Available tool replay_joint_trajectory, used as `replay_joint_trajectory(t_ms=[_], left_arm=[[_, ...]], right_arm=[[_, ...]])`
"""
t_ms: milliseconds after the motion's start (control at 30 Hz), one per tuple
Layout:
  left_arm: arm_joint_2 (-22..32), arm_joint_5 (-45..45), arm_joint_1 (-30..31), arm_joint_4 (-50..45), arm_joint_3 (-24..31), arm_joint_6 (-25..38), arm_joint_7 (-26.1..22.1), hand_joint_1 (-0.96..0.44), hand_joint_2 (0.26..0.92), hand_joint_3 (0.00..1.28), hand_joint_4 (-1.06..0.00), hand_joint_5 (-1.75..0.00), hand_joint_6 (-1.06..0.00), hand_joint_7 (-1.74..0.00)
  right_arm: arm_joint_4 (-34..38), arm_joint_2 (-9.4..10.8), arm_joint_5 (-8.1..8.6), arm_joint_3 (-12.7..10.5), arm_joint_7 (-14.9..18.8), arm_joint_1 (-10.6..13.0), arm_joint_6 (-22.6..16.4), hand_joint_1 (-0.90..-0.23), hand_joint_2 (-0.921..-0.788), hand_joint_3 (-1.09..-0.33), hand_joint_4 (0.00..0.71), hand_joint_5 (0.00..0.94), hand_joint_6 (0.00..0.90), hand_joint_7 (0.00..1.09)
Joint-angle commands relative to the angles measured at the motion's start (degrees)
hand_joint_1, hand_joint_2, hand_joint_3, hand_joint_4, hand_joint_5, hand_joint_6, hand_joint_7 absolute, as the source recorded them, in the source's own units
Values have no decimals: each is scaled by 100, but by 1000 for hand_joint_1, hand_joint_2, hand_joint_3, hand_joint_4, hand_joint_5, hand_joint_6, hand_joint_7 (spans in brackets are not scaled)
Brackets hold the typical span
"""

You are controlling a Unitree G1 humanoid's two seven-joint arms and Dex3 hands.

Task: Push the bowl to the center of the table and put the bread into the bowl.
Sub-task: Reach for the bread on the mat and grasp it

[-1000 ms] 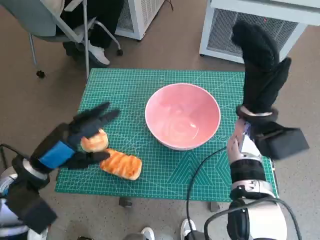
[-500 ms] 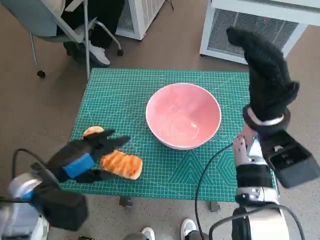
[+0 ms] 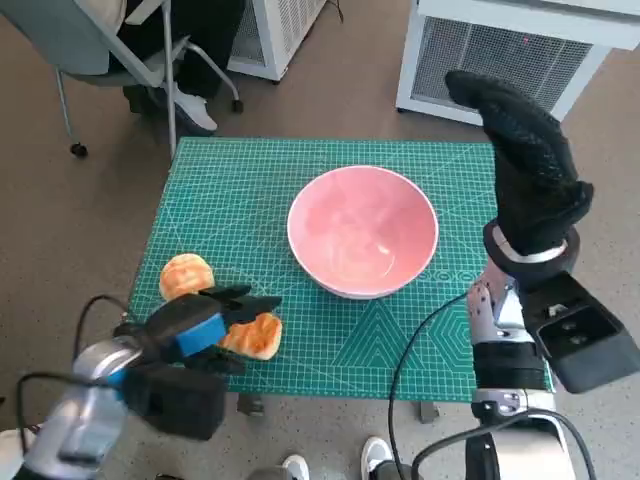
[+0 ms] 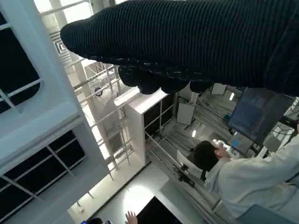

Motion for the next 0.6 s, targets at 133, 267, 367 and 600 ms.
replay_joint_trajectory(t_ms=[133,267,367,600], left_arm=[[-143,467,-257,417,-415,520,-54,-267,852,11,-374,-22,-446,-89],[-179,629,-322,630,-534,559,132,-159,884,62,-526,-44,-380,-550],[-132,673,-304,698,-524,374,376,-240,903,187,-512,-467,-389,-1069],[96,504,-217,509,-267,-158,776,-20,732,597,-458,-1437,-419,-1419]], right_arm=[[-91,2,26,50,-38,181,145,-575,-921,-863,219,37,-1,678],[-139,-2,41,56,-38,209,185,-577,-921,-865,217,40,-1,671],[-150,1,29,55,-44,223,192,-578,-921,-865,215,42,-1,667],[-125,8,39,61,-19,242,185,-583,-921,-861,213,48,-1,664]])
